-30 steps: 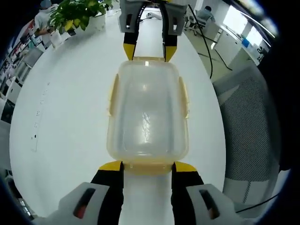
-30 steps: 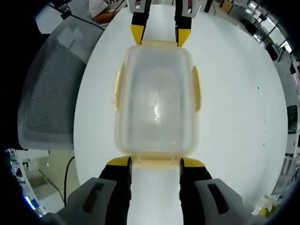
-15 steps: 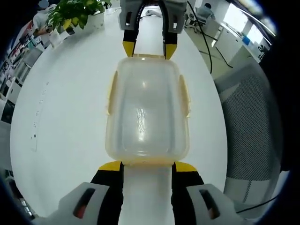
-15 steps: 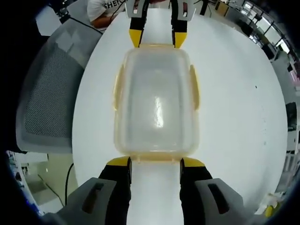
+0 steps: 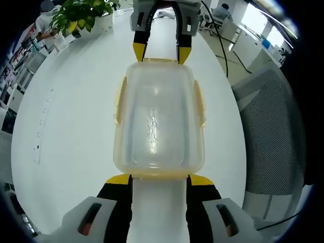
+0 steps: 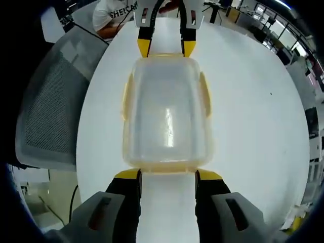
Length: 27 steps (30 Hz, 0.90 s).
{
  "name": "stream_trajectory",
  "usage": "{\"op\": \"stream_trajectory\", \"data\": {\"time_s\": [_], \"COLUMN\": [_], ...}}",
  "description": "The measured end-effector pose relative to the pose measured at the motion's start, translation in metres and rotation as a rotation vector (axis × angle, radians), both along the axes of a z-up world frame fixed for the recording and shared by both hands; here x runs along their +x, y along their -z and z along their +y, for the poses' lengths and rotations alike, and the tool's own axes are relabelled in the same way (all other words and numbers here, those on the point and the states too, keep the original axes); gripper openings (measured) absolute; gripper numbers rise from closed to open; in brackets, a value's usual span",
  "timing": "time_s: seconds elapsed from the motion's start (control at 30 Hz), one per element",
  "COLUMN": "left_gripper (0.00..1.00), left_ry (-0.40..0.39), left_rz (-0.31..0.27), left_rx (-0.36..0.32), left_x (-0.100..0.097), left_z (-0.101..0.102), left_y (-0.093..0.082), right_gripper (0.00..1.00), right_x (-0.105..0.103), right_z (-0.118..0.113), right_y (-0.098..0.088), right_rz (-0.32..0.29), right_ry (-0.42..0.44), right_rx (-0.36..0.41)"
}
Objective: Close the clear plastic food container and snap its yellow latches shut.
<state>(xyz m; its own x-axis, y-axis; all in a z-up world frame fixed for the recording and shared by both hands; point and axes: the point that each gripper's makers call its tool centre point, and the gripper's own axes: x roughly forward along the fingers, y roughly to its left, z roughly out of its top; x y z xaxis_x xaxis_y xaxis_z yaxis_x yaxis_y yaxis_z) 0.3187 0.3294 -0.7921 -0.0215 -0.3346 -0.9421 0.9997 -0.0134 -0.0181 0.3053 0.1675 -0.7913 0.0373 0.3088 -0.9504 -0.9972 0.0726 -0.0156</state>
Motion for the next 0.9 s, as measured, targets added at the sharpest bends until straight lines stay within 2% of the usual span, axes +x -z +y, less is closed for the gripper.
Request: {"op": "stream_trajectory", "data": {"time_s": [0.33, 0.47, 0.53, 0.6, 0.63, 0.7, 0.73, 0.83, 0.87, 0.9], "left_gripper": [0.37, 0.37, 0.37, 0.37, 0.37, 0.37, 0.36, 0.32, 0.32, 0.32], "left_ry": [-0.025, -0.057, -0.122, -0.219, -0.300, -0.421, -0.519, -0.655, -0.743, -0.797], "left_rz": [0.008, 0.018, 0.053, 0.099, 0.137, 0.190, 0.217, 0.203, 0.218, 0.232], "left_rx": [-0.024, -0.040, -0.074, -0.132, -0.182, -0.282, -0.365, -0.472, -0.520, -0.539], "left_x": [-0.001, -0.004, -0.007, -0.008, -0.009, -0.007, -0.003, 0.007, 0.011, 0.012], "left_z": [0.005, 0.013, 0.018, 0.023, 0.024, 0.022, 0.020, 0.022, 0.022, 0.023], "left_y": [0.000, -0.002, -0.005, -0.008, -0.011, -0.018, -0.024, -0.032, -0.034, -0.033], "right_gripper": [0.43, 0.43, 0.42, 0.40, 0.39, 0.38, 0.38, 0.37, 0.37, 0.36], "right_x": [-0.005, -0.007, -0.004, -0.004, -0.003, -0.001, -0.003, 0.001, 0.004, 0.006], "right_z": [-0.009, -0.008, -0.008, -0.009, -0.010, -0.010, -0.008, -0.008, -0.009, -0.009], "right_y": [0.000, -0.009, -0.017, -0.023, -0.025, -0.027, -0.029, -0.026, -0.024, -0.023], "right_rz": [0.030, 0.087, 0.114, 0.158, 0.175, 0.188, 0.211, 0.215, 0.209, 0.206], "right_ry": [0.108, 0.254, 0.355, 0.456, 0.521, 0.598, 0.649, 0.749, 0.794, 0.814], "right_rx": [0.060, 0.154, 0.224, 0.287, 0.321, 0.371, 0.404, 0.444, 0.458, 0.467]}}
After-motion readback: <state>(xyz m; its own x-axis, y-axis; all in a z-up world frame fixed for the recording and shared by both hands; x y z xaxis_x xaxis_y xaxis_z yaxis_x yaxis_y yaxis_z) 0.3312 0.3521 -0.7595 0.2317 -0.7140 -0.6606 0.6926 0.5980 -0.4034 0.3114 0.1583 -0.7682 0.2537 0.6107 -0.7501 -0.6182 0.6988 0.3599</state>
